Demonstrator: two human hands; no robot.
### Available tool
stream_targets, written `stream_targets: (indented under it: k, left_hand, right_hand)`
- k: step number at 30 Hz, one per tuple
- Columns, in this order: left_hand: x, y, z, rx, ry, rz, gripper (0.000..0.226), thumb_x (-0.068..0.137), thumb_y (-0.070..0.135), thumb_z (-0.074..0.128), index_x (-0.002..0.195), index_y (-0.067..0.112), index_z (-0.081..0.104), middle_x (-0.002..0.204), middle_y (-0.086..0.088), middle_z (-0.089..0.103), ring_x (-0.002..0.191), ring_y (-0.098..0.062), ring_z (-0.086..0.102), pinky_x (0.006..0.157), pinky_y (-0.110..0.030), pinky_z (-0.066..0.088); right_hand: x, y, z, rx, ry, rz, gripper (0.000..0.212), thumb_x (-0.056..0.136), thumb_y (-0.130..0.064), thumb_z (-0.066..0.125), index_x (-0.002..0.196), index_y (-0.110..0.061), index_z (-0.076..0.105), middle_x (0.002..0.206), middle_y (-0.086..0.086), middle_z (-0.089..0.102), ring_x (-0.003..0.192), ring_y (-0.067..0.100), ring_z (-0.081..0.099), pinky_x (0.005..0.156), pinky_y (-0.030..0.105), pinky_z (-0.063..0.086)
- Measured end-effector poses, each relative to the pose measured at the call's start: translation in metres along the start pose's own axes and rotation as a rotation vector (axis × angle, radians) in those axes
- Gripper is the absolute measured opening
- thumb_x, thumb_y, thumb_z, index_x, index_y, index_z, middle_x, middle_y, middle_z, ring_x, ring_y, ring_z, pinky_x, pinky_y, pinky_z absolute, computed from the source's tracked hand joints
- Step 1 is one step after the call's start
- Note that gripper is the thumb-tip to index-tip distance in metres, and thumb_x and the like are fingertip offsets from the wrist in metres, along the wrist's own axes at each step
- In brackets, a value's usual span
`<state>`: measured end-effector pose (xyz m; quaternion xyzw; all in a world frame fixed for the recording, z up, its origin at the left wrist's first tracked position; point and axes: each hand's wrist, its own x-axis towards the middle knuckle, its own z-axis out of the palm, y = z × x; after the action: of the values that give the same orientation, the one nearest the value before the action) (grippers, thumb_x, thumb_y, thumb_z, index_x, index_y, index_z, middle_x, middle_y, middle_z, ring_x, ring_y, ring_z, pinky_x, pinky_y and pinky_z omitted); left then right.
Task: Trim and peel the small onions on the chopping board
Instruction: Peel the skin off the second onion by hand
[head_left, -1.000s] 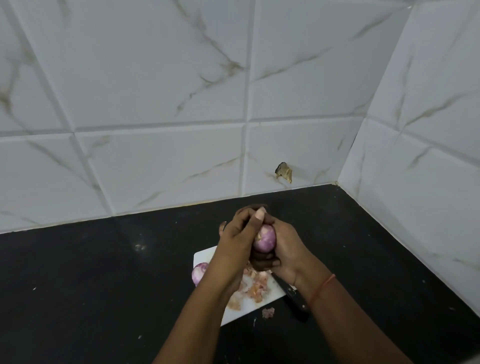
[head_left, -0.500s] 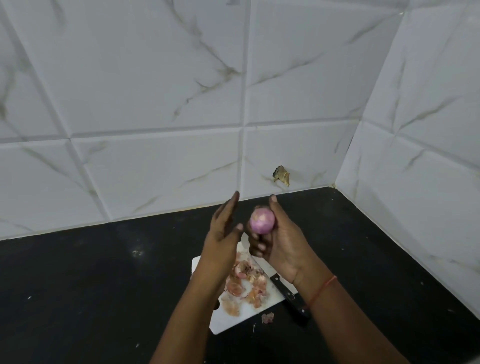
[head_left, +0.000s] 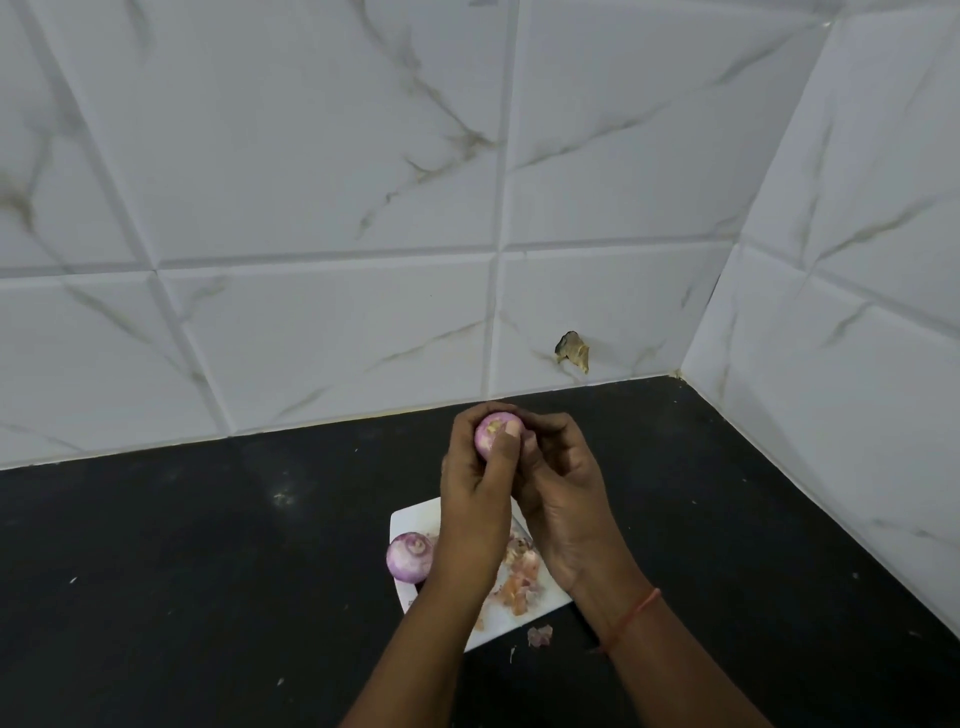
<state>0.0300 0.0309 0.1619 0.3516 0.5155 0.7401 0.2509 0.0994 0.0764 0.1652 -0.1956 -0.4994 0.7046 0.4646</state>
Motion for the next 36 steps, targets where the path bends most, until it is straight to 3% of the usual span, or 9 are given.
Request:
stream_targets:
  k: [4,9,13,16,20,26,28,32,36]
  left_hand:
    - [0.003,0.002,-0.001,-0.113,0.019,-0.158,0.048,0.083,0.055,0.072,0.106,0.014,0.069,0.101,-0.006,0.072,0.102,-0.022,0.069,0.096,-0.046,0.056]
    - [0.009,0.003,-0.022,0.05,-0.301,-0.086,0.034,0.098,0.04,0.051,0.125,0.021,0.061,0.118,0.002,0.068,0.119,-0.018,0.063,0.103,-0.036,0.052]
    - [0.011,0.001,-0.041,0.17,-0.49,-0.024,0.045,0.103,0.024,0.049,0.148,0.025,0.042,0.141,0.011,0.055,0.132,-0.002,0.051,0.106,-0.019,0.043]
    - [0.009,0.0,-0.042,0.149,-0.448,-0.023,0.049,0.102,0.023,0.045,0.151,0.028,0.04,0.145,0.011,0.053,0.134,-0.001,0.05,0.107,-0.021,0.045]
    - [0.008,0.002,-0.036,0.048,-0.318,-0.053,0.041,0.099,0.035,0.041,0.134,0.027,0.059,0.129,0.007,0.068,0.122,-0.011,0.063,0.1,-0.029,0.053]
    - [-0.005,-0.006,-0.009,0.189,-0.171,0.093,0.036,0.089,0.042,0.067,0.123,0.031,0.06,0.117,0.015,0.068,0.114,-0.01,0.064,0.095,-0.027,0.054]
    - [-0.002,-0.009,-0.013,0.19,-0.205,0.108,0.044,0.091,0.042,0.062,0.132,0.029,0.057,0.127,0.012,0.064,0.123,-0.014,0.06,0.102,-0.032,0.052]
    - [0.007,-0.005,-0.03,0.174,-0.409,0.079,0.047,0.1,0.022,0.051,0.146,0.024,0.046,0.145,0.007,0.056,0.136,-0.011,0.05,0.108,-0.023,0.043]
    - [0.002,-0.006,-0.023,0.106,-0.366,0.049,0.043,0.102,0.026,0.046,0.144,0.03,0.049,0.146,0.009,0.055,0.137,-0.012,0.05,0.113,-0.034,0.043]
  right_hand:
    - [-0.003,0.005,-0.001,-0.038,0.009,-0.043,0.047,0.064,-0.051,0.084,0.099,-0.024,0.07,0.11,0.01,0.069,0.111,0.031,0.065,0.093,0.046,0.053]
    - [-0.001,-0.001,-0.007,0.207,0.018,0.043,0.054,0.061,-0.037,0.09,0.102,-0.01,0.068,0.115,0.018,0.066,0.109,0.032,0.066,0.081,0.035,0.058]
    - [0.0,-0.008,-0.007,0.356,0.06,0.173,0.033,0.073,-0.021,0.075,0.102,-0.006,0.067,0.111,0.021,0.067,0.097,0.03,0.07,0.073,0.034,0.06]
    - [-0.001,-0.012,-0.007,0.368,0.056,0.222,0.023,0.083,-0.014,0.058,0.103,-0.004,0.064,0.106,0.018,0.07,0.094,0.029,0.071,0.07,0.033,0.061]
    - [-0.004,-0.01,-0.008,0.389,0.069,0.272,0.021,0.084,-0.015,0.058,0.102,-0.006,0.064,0.106,0.019,0.07,0.095,0.031,0.071,0.075,0.038,0.062]
    - [-0.007,-0.006,-0.007,0.349,0.115,0.265,0.019,0.078,-0.013,0.064,0.096,-0.01,0.071,0.105,0.016,0.071,0.093,0.025,0.071,0.068,0.032,0.06]
    - [-0.008,-0.008,-0.008,0.378,0.104,0.261,0.023,0.073,-0.016,0.068,0.095,-0.01,0.074,0.108,0.017,0.071,0.096,0.027,0.071,0.07,0.032,0.06]
    - [-0.01,-0.015,-0.012,0.481,0.068,0.282,0.019,0.081,-0.011,0.059,0.095,-0.006,0.071,0.105,0.019,0.071,0.094,0.029,0.072,0.068,0.033,0.061]
    - [-0.011,-0.017,-0.012,0.5,0.072,0.29,0.018,0.081,-0.01,0.058,0.087,-0.009,0.075,0.103,0.018,0.072,0.094,0.028,0.072,0.068,0.032,0.06]
